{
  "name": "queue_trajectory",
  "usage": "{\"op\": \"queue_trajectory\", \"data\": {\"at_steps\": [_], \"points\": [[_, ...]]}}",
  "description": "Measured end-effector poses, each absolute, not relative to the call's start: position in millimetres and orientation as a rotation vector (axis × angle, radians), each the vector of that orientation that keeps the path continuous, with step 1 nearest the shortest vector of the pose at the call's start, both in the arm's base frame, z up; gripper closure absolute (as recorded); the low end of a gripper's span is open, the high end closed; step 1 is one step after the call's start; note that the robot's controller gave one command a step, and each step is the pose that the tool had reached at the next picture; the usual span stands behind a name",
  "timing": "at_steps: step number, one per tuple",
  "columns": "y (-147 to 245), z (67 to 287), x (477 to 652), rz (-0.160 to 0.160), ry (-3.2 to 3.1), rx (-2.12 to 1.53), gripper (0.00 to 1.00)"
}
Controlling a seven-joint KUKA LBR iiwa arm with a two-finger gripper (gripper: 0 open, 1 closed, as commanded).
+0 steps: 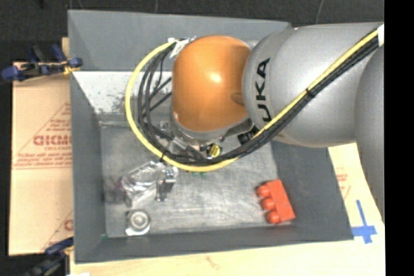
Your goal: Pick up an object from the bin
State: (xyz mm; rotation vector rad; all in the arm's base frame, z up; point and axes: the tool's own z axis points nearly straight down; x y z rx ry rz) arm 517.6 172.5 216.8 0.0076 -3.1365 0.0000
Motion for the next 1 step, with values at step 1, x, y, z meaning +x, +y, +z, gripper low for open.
{"op": "queue_trajectory", "data": {"at_steps": [1], "points": [[146.8, 110.8, 531.6, -0.002, -3.036, 0.847, 0.00]]}}
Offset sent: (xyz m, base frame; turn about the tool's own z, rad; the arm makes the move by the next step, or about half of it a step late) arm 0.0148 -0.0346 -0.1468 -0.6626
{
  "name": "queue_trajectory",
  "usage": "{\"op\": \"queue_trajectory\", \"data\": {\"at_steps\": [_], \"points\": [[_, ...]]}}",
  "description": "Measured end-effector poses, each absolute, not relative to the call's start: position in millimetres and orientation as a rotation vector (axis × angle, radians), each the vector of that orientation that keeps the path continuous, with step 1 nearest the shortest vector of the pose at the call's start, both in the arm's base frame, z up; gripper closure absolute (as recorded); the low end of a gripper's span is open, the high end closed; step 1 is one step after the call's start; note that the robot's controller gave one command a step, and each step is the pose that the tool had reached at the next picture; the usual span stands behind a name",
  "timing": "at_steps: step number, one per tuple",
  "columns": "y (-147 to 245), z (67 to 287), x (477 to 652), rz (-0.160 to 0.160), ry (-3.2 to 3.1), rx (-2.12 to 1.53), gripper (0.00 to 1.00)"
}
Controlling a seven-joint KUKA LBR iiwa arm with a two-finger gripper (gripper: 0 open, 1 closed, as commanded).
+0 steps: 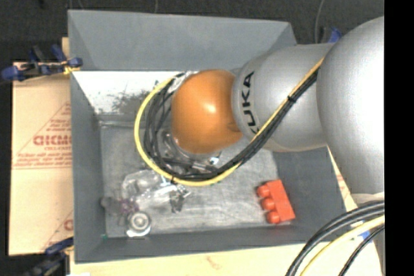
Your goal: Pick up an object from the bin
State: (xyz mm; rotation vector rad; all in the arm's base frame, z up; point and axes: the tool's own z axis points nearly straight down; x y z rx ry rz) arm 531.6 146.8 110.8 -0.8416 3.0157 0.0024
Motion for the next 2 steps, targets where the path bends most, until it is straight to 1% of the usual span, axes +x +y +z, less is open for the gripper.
{"op": "queue_trajectory", "data": {"at_steps": [1, 2], "points": [[147, 94, 535.9, -0.002, 2.862, -1.225, 0.00], [161, 81, 549.0, -0.013, 2.567, -1.740, 0.00]]}}
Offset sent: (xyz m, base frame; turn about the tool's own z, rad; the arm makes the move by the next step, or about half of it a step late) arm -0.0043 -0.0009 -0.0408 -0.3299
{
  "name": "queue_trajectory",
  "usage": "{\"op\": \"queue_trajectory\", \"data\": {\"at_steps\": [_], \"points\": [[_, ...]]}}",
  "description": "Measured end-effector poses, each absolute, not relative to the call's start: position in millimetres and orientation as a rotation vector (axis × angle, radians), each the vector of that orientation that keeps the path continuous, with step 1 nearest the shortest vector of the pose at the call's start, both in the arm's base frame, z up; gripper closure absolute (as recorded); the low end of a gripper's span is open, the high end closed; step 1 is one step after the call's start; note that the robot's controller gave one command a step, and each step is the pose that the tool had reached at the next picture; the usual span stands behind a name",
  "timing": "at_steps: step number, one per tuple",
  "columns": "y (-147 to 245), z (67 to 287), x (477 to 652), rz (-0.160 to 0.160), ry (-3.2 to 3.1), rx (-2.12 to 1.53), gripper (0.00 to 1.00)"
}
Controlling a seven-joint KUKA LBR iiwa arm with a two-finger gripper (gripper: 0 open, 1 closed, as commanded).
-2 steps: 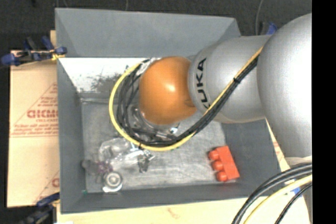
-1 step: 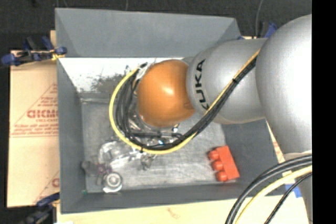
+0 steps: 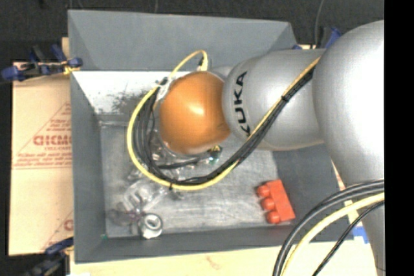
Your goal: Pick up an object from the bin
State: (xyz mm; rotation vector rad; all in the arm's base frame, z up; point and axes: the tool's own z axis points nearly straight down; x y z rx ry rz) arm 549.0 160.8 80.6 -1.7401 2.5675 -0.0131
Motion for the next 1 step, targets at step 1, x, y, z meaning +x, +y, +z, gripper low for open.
{"op": "queue_trajectory", "data": {"at_steps": [1], "points": [[149.4, 75.4, 546.4, 0.009, 2.659, -1.637, 0.00]]}}
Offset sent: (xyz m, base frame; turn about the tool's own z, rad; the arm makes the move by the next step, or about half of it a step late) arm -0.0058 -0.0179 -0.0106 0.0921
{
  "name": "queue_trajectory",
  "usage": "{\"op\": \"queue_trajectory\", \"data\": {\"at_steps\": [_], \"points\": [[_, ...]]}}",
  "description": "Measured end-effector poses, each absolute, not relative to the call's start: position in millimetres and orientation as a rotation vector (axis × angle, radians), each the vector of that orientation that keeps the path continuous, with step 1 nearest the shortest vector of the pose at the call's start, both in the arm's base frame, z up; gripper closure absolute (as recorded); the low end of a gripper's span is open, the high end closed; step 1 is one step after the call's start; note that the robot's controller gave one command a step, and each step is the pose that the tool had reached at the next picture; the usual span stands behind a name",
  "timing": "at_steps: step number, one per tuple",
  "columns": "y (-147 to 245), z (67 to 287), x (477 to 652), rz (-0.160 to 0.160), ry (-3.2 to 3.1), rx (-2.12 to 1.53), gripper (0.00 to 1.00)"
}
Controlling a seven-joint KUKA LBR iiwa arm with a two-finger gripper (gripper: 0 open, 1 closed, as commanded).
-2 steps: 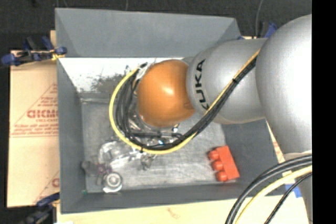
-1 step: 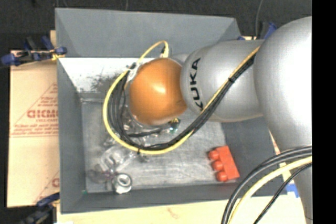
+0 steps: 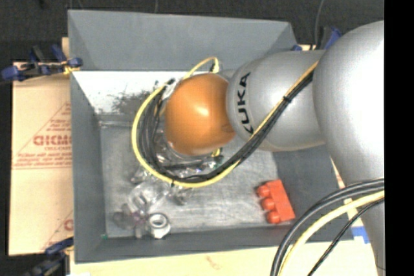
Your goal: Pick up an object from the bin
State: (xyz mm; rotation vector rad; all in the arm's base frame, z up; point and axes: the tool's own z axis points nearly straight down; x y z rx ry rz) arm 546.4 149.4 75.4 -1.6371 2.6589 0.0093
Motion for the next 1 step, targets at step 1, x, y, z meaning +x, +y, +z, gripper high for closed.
{"op": "queue_trajectory", "data": {"at_steps": [1], "points": [[150.9, 76.8, 547.9, 0.004, 2.668, -1.640, 0.00]]}}
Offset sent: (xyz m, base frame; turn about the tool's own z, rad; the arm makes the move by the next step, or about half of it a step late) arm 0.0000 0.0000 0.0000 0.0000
